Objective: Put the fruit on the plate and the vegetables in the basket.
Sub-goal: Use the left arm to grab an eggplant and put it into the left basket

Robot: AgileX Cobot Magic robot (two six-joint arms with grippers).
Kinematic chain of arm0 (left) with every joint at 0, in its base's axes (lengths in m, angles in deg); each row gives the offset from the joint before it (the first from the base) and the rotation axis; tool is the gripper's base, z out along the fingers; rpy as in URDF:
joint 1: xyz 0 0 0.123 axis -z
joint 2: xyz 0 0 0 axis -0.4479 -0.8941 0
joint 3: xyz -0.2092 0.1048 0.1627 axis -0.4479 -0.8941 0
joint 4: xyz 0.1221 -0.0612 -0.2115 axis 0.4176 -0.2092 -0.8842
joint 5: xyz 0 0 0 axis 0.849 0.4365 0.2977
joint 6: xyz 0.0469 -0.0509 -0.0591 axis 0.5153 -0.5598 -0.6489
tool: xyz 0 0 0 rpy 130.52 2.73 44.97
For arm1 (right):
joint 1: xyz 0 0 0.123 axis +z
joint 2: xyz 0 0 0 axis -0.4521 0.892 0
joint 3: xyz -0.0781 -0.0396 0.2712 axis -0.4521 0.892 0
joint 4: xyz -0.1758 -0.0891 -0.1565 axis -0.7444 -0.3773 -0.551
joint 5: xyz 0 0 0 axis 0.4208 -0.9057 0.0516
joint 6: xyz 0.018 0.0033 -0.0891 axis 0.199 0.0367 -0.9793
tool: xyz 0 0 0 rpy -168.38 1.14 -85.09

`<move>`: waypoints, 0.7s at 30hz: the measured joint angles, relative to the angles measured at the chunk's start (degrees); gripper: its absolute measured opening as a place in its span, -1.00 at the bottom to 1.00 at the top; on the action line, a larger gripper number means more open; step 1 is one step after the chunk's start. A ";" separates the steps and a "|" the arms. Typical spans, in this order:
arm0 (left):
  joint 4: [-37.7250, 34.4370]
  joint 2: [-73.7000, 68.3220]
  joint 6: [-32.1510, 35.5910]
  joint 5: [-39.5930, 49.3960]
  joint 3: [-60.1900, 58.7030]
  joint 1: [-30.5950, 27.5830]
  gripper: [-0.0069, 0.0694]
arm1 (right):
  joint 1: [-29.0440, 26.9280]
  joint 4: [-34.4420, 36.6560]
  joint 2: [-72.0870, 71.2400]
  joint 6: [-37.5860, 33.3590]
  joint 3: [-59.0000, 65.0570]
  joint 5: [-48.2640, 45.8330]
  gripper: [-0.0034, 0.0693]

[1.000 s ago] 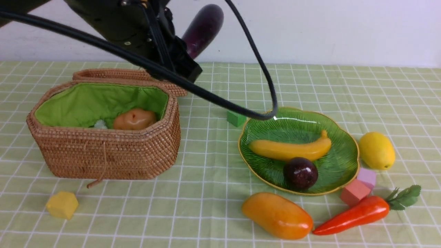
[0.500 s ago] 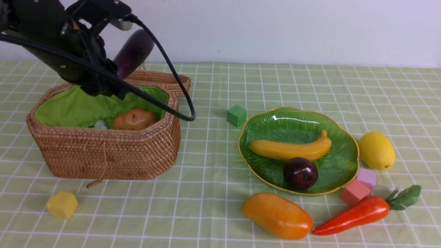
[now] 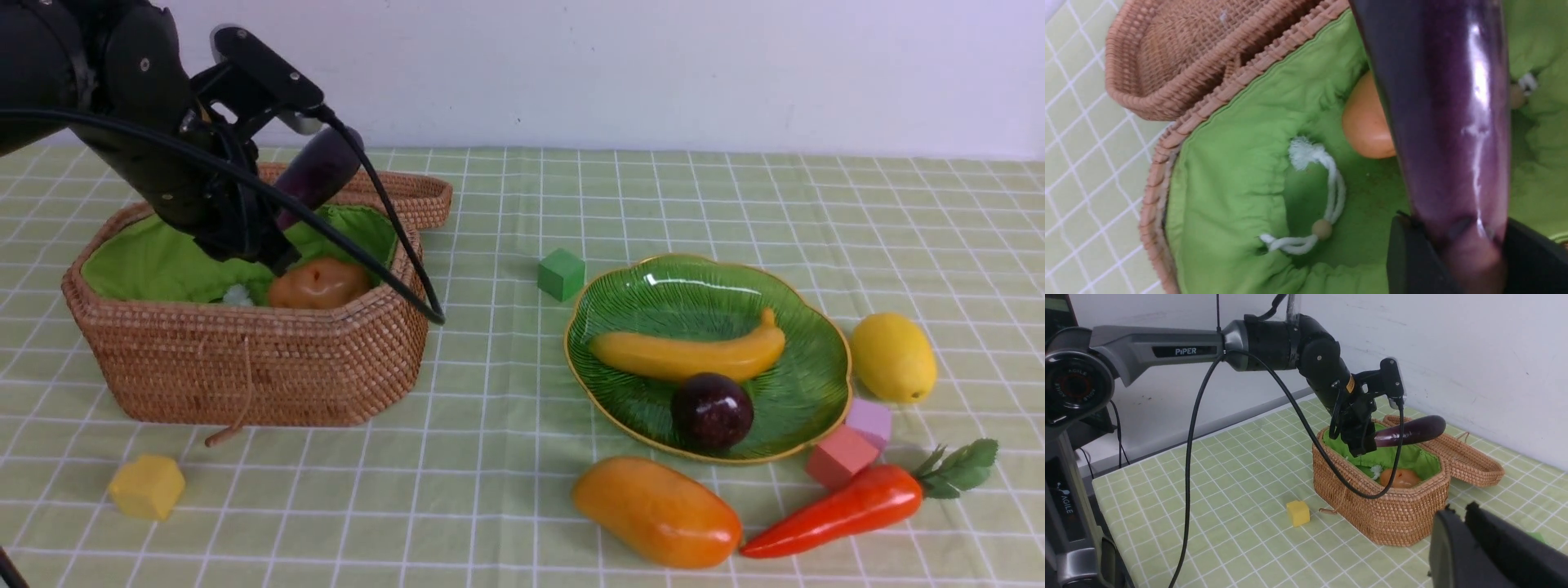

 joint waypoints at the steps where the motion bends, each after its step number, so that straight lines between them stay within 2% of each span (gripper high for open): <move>1: 0.38 -0.06 0.00 0.00 0.00 0.00 -0.21 | 0.00 0.00 0.00 0.00 0.00 0.07 -0.76; 16: 1.34 -0.24 0.00 2.45 0.00 0.00 -0.21 | 0.00 -0.17 0.34 0.00 0.00 0.50 -0.73; 19: 1.34 -0.24 0.00 2.50 0.00 0.00 -0.14 | 0.00 -0.17 0.38 0.00 0.00 0.50 -0.73; 21: 1.38 -0.24 0.00 2.50 0.00 0.00 -0.01 | 0.00 -0.17 0.38 0.00 0.00 0.50 -0.73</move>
